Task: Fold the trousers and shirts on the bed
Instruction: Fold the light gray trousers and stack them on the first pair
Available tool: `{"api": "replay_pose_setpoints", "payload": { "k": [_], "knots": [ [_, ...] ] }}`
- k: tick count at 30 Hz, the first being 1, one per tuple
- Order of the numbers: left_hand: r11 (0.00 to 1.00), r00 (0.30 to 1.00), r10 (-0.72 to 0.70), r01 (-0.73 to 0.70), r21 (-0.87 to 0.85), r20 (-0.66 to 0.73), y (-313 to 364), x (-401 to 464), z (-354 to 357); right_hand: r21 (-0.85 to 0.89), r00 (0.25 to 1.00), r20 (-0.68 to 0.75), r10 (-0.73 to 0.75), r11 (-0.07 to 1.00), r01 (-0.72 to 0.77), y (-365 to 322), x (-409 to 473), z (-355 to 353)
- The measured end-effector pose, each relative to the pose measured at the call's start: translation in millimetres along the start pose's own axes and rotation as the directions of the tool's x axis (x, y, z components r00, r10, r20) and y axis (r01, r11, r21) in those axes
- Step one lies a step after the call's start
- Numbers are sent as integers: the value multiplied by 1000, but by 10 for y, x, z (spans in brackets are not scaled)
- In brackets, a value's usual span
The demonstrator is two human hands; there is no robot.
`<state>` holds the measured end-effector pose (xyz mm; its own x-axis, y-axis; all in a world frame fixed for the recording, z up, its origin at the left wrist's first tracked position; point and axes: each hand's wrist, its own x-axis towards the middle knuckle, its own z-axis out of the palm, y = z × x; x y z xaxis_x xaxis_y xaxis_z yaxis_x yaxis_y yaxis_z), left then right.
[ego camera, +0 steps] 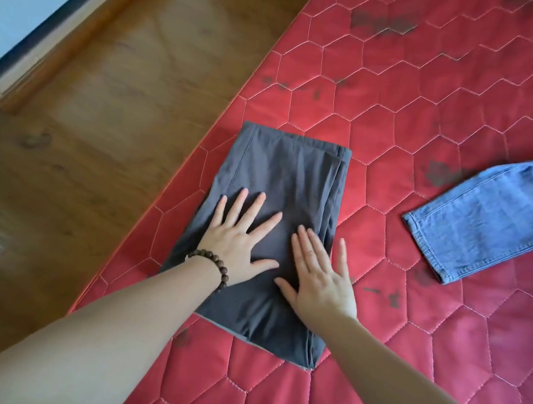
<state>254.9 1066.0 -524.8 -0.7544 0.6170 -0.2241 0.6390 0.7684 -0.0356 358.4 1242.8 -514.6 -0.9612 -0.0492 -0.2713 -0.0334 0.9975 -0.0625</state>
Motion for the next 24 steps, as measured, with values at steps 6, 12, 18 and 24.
{"api": "replay_pose_setpoints", "payload": {
  "k": [6, 12, 18, 24],
  "knots": [
    [990, 983, -131, 123, -66, -130, -287, 458, -171, 51, 960, -227, 161, 987, -154, -129, 416, -192],
    [997, 986, 40, -49, -52, -160, -232, 942, -151, 28, 985, -121, 122, 992, -120, 130, 1192, -275],
    [993, 992, -66, 55, -107, -108, -417, 840, -106, 38, 966, -77, 246, 969, -243, 195, 1096, -185],
    [994, 976, -78, 61, -90, -202, -328, 203, -172, -5, 984, -157, 83, 996, -85, -369, 488, -165]
  ]
}}
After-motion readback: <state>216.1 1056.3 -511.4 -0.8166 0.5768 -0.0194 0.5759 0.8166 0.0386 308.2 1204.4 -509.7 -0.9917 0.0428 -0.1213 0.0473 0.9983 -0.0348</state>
